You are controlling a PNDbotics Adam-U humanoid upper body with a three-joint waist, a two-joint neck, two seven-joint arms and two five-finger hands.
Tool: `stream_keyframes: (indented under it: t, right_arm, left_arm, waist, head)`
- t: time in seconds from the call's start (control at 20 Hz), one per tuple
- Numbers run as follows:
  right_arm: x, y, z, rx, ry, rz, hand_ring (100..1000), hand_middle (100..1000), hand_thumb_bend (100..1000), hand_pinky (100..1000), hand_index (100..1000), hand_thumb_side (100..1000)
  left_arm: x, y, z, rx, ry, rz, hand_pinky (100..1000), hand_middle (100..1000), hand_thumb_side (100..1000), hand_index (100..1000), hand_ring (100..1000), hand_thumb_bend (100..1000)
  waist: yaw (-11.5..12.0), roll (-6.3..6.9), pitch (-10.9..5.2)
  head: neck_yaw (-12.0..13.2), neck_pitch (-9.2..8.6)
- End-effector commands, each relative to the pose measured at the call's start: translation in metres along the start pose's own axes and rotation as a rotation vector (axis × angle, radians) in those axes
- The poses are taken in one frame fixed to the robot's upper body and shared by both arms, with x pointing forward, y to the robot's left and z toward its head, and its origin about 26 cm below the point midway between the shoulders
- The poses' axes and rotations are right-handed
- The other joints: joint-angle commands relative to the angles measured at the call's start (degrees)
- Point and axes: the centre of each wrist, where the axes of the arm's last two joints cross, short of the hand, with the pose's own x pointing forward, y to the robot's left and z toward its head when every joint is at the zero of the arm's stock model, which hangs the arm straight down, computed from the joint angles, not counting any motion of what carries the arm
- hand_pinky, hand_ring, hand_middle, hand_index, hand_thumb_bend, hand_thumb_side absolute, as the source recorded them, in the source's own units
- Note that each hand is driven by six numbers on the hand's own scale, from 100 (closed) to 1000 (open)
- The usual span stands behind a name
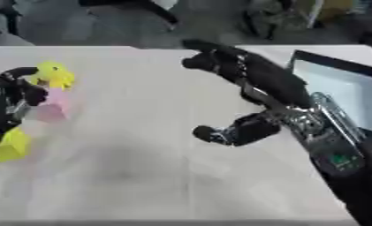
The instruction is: Pick up the objects with one hand, pass them to the other hand, and then place them into the box on the other side of the table.
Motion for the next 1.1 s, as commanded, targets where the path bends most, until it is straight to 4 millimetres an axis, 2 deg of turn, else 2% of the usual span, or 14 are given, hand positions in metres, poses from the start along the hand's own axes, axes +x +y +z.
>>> stream_keyframes:
  t: [0.05, 0.35, 0.6, 0.7, 0.85, 0.95, 1.1]
  right_arm:
    - [-0.001, -0.006, -0.002, -0.008, -0.008, 0.002, 822, 1000, 429, 881, 959, 312]
    - [-0.002, -0.006, -0.001, 0.008, -0.002, -0.013, 812, 1000, 424, 876, 957, 314]
    - [-0.004, -0.006, 0.001, 0.027, 0.004, -0.013, 805, 1000, 421, 874, 956, 313]
    - [-0.004, -0.006, 0.002, 0.033, 0.007, -0.014, 804, 1000, 420, 874, 956, 313]
    - [-0.005, -0.005, 0.003, 0.042, 0.008, -0.016, 802, 1000, 419, 874, 956, 312]
    - [-0.005, -0.004, 0.003, 0.046, 0.009, -0.019, 801, 1000, 418, 874, 956, 313]
    - [-0.005, -0.002, 0.004, 0.050, 0.007, -0.024, 799, 1000, 417, 874, 956, 313]
  left_arm:
    - [0.008, 0.012, -0.002, 0.008, -0.018, -0.040, 640, 380, 524, 810, 595, 613]
    - [0.016, 0.025, 0.002, 0.005, -0.029, -0.147, 643, 377, 522, 814, 595, 620]
    - [0.035, 0.059, 0.018, -0.086, 0.008, -0.552, 673, 430, 454, 825, 619, 645]
    - [0.040, 0.072, 0.024, -0.179, 0.070, -0.765, 694, 501, 412, 844, 644, 654]
    - [0.036, 0.086, 0.031, -0.324, 0.197, -0.989, 706, 584, 364, 861, 660, 639]
    - [0.031, 0.094, 0.033, -0.388, 0.277, -1.094, 713, 642, 326, 873, 663, 618]
    - [0.020, 0.104, 0.034, -0.470, 0.382, -1.196, 715, 658, 309, 866, 656, 608]
  waist:
    - [-0.1, 0.17, -1.07]
    - [-0.2, 0.19, -1.11]
    - [-0.3, 0.56, -1.04]
    - [-0.3, 0.76, -1.03]
    - [-0.3, 1.09, -1.17]
    - [-0.3, 1.24, -1.28]
    - [-0.5, 1.30, -1.37]
  head:
    - [0.1, -0.11]
    - [0.2, -0.11]
    - [1.0, -0.11]
    - [2.3, -0.11]
    - [5.3, -0.11]
    - [7.2, -0.11]
    - [8.9, -0.11]
